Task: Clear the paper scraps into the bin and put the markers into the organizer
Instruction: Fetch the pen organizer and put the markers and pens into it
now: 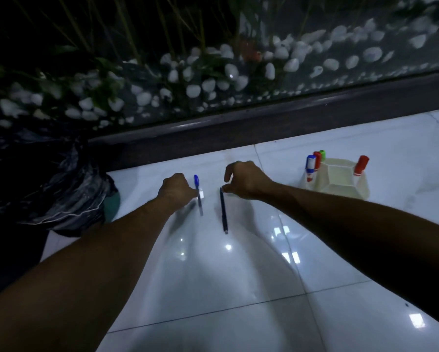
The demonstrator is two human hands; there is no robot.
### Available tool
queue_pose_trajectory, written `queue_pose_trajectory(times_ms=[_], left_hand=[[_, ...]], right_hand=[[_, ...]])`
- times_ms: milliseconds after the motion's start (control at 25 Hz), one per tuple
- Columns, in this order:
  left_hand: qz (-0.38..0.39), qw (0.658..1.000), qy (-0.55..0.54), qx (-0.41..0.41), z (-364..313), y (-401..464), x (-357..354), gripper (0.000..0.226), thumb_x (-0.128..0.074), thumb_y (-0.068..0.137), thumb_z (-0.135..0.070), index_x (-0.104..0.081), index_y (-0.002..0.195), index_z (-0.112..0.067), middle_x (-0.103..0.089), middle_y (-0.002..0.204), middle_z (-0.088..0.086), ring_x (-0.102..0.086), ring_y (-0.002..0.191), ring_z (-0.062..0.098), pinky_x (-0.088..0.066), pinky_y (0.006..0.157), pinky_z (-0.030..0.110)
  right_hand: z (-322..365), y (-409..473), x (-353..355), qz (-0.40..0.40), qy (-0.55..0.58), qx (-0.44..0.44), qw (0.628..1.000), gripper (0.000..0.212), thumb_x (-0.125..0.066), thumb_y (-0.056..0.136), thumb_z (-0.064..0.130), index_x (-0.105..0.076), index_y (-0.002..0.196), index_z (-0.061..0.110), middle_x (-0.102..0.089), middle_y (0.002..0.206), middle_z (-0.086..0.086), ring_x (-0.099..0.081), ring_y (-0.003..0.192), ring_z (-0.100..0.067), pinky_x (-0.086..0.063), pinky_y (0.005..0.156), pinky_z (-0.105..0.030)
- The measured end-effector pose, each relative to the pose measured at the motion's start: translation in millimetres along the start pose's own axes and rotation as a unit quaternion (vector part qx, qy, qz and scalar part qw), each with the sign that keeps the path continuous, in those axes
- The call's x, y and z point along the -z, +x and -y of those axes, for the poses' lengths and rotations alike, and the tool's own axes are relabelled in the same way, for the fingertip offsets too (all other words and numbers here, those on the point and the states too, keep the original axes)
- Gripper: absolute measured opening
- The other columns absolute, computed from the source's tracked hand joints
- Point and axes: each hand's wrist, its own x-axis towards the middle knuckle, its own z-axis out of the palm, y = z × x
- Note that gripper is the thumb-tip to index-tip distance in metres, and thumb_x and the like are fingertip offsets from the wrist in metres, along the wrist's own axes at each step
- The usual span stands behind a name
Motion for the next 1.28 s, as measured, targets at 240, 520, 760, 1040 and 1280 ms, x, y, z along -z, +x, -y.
queue_pose_trajectory(times_ms=[240, 520, 760, 1040, 1280], left_hand=[[0.005, 0.999, -0.031, 0.01, 22, 21, -28, 0.044, -0.073, 0.081, -0.05, -0.066, 0.09, -0.008, -0.064, 0.078, 0.007, -0.062, 0.071, 0.022, -0.045, 0.059, 0.027], [0.018, 0.999, -0.036, 0.015, 9, 25, -34, 0.032, -0.076, 0.08, -0.035, -0.066, 0.091, -0.007, -0.072, 0.088, 0.012, -0.07, 0.08, 0.026, -0.059, 0.073, 0.034], [0.035, 0.985, -0.171, -0.015, -39, -4, -13, 0.025, -0.064, 0.091, -0.024, -0.069, 0.085, -0.001, -0.073, 0.072, 0.015, -0.066, 0.055, 0.023, -0.055, 0.053, 0.026], [0.084, 0.912, -0.343, -0.208, -142, -62, -6, 0.012, -0.065, 0.087, 0.0, -0.054, 0.088, -0.003, -0.068, 0.079, 0.02, -0.072, 0.068, 0.025, -0.059, 0.072, 0.04], [0.113, 0.922, -0.242, -0.28, -208, -114, -31, 0.021, -0.071, 0.085, -0.01, -0.062, 0.102, 0.0, -0.071, 0.084, 0.012, -0.075, 0.078, 0.022, -0.059, 0.068, 0.038]], right_hand=[[0, 18, -67, 0.05, -0.086, -0.043, 0.994, 0.033, -0.073, 0.086, 0.041, -0.053, 0.091, 0.016, -0.048, 0.07, 0.003, -0.048, 0.061, -0.011, -0.035, 0.05, -0.023], [-5, 27, -64, 0.043, -0.065, -0.051, 0.996, 0.027, -0.074, 0.082, 0.031, -0.061, 0.089, 0.009, -0.059, 0.076, -0.003, -0.061, 0.071, -0.02, -0.049, 0.059, -0.027], [-19, 5, 2, -0.045, 0.077, -0.061, 0.994, 0.022, -0.071, 0.087, 0.026, -0.07, 0.094, 0.005, -0.073, 0.086, -0.01, -0.073, 0.076, -0.024, -0.062, 0.075, -0.04], [-62, -77, 118, -0.216, 0.129, -0.029, 0.967, 0.012, -0.068, 0.087, 0.018, -0.066, 0.08, 0.008, -0.074, 0.073, -0.007, -0.074, 0.064, -0.016, -0.063, 0.063, -0.038], [-131, -144, 161, -0.242, 0.161, -0.106, 0.951, 0.007, -0.068, 0.088, 0.009, -0.067, 0.089, 0.003, -0.074, 0.083, -0.014, -0.075, 0.064, -0.017, -0.063, 0.061, -0.036]])
